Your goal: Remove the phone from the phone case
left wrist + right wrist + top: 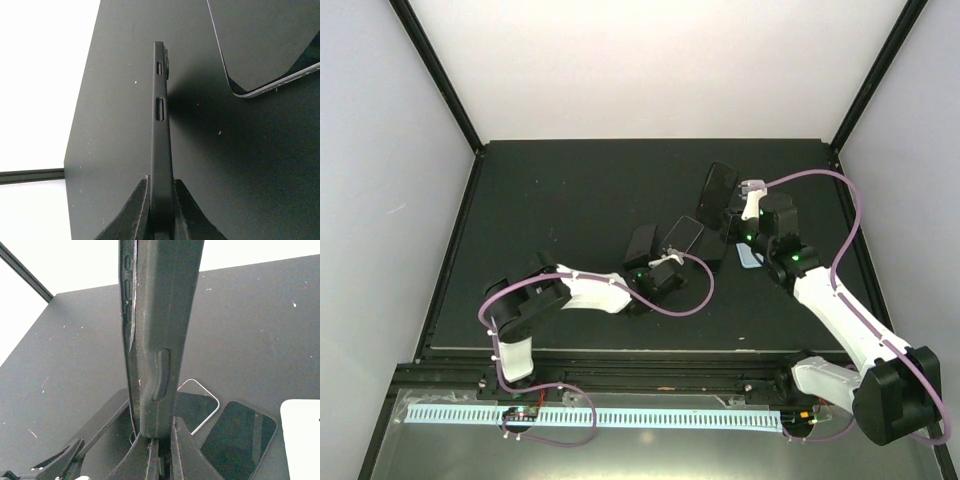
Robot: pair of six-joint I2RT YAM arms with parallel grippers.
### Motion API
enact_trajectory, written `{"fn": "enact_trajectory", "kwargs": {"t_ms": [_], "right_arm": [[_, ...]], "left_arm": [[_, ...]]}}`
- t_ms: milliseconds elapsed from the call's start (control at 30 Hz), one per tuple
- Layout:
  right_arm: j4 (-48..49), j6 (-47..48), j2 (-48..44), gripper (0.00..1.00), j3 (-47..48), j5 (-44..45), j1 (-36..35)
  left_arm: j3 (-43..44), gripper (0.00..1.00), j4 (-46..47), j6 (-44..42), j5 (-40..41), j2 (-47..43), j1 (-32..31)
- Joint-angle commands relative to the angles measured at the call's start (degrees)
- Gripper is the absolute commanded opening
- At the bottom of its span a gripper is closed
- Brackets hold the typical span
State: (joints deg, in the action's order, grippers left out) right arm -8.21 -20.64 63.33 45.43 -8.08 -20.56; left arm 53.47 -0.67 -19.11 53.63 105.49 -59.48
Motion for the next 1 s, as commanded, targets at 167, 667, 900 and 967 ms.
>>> {"fn": "enact_trajectory", "kwargs": {"t_ms": [167,667,900,967], "right_arm": [[1.2,1.4,1.4,0.01,0.0,0.7,0.3],[0.0,1.6,4.3,0.01,0.8,0.5,0.5],[0.1,2.0,3.6,0.01,0.6,1.1,0.6],[0.2,2.1,3.9,0.01,0.6,1.2,0.7]], "left_arm": [[1.9,0.25,-2.2,1.4,-0.6,3.3,0.7],[7.7,0.64,-22.5,16.0,-13.9,-2.9,1.9],[7.9,0.7,-31.4,21.3,-22.0,-10.4,1.9],[7.6,0.71,-33.3,23.3,-23.3,-14.7,1.9]]}}
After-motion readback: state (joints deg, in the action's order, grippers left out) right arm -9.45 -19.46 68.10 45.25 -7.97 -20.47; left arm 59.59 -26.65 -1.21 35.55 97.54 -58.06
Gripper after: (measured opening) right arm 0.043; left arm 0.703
